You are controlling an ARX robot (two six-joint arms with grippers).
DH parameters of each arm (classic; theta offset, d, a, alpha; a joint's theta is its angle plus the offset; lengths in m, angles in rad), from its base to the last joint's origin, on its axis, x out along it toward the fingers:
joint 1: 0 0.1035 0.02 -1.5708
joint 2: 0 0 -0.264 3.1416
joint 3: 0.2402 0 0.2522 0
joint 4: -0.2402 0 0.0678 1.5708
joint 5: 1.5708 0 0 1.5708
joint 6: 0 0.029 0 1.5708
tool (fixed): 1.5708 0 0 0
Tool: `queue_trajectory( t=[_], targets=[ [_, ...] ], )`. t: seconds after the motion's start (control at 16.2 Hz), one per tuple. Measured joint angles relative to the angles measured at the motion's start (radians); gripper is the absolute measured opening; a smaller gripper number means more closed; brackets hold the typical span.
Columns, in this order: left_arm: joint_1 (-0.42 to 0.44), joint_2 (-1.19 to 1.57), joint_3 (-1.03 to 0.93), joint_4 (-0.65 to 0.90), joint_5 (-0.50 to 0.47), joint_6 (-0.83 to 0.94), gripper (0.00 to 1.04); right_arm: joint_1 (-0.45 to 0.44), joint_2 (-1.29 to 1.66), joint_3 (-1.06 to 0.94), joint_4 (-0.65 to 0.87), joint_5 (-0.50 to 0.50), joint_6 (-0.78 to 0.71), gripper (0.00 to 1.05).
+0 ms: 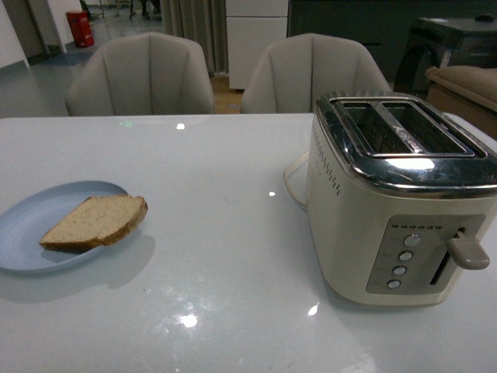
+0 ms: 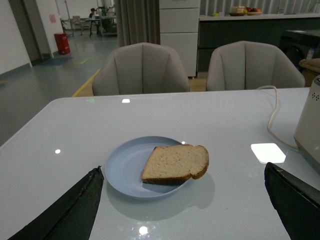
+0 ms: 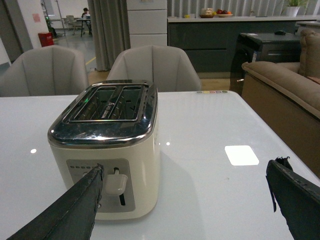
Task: Left arm holds plate, right arm toasts bread
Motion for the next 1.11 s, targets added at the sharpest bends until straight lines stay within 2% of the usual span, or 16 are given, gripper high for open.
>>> queue_trajectory(
  t=[1.11],
  targets=[
    [0.0,0.0,0.0,0.0,0.0,0.0,0.98,0.0,0.0,0.0,0.0,0.0,0.0,0.98]
  ],
)
